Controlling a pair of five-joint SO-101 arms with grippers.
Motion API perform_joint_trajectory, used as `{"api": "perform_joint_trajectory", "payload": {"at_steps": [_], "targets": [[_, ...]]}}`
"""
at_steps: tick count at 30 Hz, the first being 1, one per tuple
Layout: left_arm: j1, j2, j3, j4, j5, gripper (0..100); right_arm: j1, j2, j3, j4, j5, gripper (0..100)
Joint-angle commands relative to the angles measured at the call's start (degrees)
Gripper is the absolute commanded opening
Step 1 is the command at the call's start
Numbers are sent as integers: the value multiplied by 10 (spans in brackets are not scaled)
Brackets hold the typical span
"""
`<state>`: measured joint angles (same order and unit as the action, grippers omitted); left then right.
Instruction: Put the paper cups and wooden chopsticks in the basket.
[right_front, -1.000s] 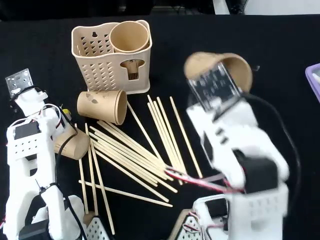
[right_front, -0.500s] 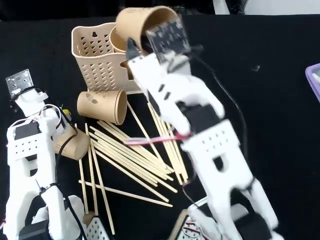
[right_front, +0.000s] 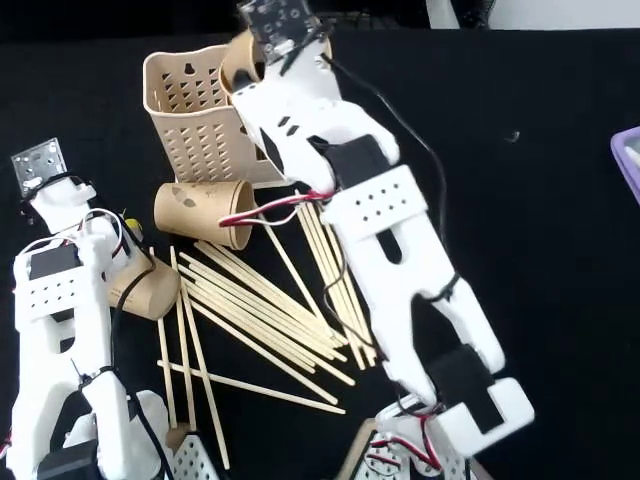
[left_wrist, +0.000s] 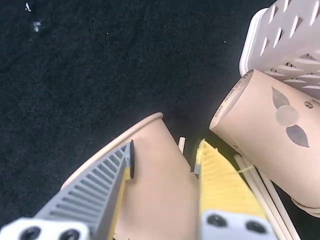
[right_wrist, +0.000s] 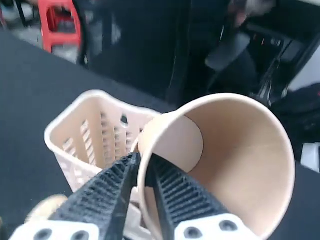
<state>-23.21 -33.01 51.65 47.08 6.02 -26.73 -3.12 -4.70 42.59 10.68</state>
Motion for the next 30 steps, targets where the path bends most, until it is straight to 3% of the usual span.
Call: {"api": "perform_joint_trajectory", "payload": {"at_steps": [1, 5, 11, 26, 30], "targets": [[-5, 4, 19, -2, 4, 216, -6, 0, -38, 27, 74, 11], [-5, 4, 18, -2, 4, 216, -6, 0, -38, 54, 105, 34], [-5, 4, 18, -2, 4, 216, -6, 0, -48, 91, 105, 258], [-5, 4, 18, -2, 4, 216, -8, 6, -132, 91, 105, 159], [-5, 4, 17, -2, 4, 216, -11, 7, -114, 30, 105, 159]]}}
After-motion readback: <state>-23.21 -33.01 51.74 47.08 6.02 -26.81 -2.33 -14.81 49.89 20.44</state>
